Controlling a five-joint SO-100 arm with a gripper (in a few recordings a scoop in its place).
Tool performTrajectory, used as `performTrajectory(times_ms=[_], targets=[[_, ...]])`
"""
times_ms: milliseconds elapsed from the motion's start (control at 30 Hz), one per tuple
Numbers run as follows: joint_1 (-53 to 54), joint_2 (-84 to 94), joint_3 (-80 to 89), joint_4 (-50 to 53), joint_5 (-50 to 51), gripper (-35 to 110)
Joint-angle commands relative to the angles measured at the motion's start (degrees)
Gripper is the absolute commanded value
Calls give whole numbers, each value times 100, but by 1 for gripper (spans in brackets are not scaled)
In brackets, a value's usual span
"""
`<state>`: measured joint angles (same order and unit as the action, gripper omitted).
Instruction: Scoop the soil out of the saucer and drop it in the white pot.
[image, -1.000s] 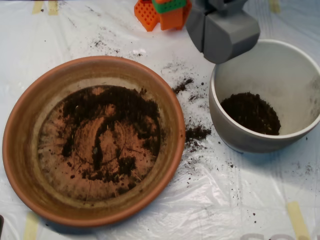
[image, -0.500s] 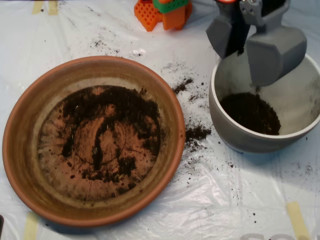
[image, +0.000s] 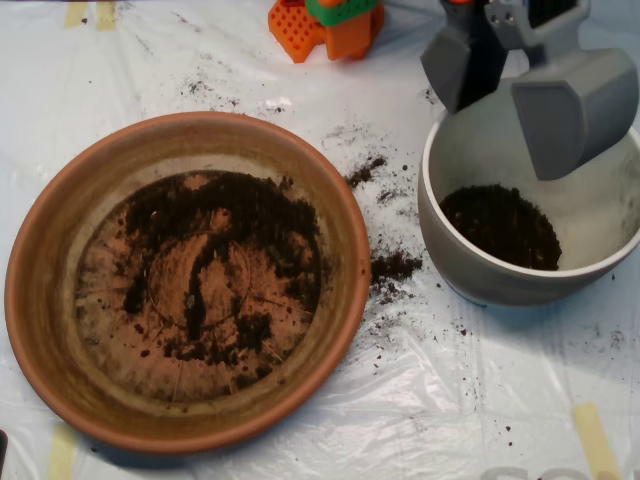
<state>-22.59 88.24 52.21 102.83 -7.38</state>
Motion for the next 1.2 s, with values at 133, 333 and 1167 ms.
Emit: performTrajectory(times_ms=[133, 333, 1167], targets=[[861, 343, -782, 53, 176, 32], [2347, 686, -694, 53, -26, 34], [4975, 1310, 5063, -3340, -1301, 30]])
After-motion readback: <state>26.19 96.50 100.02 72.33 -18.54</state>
